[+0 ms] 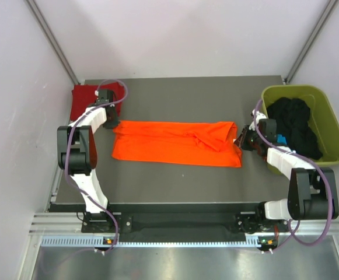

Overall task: Fold and stack the t-shirts
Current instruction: Fold the tshirt

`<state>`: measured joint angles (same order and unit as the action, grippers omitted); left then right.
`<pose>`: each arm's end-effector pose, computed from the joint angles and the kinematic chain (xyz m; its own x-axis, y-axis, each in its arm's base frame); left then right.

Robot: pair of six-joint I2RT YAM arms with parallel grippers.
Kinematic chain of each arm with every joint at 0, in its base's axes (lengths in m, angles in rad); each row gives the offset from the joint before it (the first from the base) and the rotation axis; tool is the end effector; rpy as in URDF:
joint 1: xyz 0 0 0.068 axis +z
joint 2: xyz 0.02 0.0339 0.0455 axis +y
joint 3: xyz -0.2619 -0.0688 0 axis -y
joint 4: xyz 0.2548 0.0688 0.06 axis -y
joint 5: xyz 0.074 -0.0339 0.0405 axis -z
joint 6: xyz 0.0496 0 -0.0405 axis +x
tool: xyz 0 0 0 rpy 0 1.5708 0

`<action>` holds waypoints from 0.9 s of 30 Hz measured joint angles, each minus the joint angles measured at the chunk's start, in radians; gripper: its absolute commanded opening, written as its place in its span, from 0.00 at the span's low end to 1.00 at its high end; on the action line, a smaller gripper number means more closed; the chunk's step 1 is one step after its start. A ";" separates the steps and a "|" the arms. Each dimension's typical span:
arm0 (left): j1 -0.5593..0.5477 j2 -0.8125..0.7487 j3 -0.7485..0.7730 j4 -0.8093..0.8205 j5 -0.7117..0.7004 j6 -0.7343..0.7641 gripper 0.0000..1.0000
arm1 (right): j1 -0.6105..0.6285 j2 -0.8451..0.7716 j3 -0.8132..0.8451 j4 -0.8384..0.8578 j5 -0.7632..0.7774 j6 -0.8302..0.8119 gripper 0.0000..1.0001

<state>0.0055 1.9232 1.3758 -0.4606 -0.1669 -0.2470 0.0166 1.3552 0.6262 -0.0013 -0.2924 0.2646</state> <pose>0.4247 0.0106 0.1740 -0.7971 -0.2455 -0.5517 -0.2980 0.9546 0.0058 0.2842 0.0190 0.1633 -0.7041 0.2388 -0.6688 -0.0481 0.9236 0.3804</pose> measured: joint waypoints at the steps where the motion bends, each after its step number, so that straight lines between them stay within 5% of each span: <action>1: 0.000 -0.001 0.000 -0.005 -0.011 -0.004 0.26 | 0.000 0.000 0.000 -0.003 0.005 0.003 0.24; 7: 0.000 -0.041 0.000 -0.039 -0.027 -0.026 0.33 | 0.000 -0.040 0.009 -0.080 0.018 0.027 0.34; 12: 0.000 -0.082 0.000 -0.025 0.097 -0.062 0.33 | 0.019 -0.019 0.099 -0.095 -0.010 0.037 0.38; 19: -0.001 -0.032 0.017 -0.022 0.253 -0.109 0.33 | 0.154 0.156 0.301 -0.143 -0.046 -0.063 0.40; 27: -0.001 0.098 0.105 -0.082 0.274 -0.175 0.33 | 0.190 0.450 0.566 -0.312 -0.143 -0.266 0.40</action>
<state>0.0048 2.0216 1.4803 -0.5426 0.1074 -0.4221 0.2066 1.8053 1.1923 -0.3134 -0.4351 -0.0013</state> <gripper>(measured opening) 0.325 0.409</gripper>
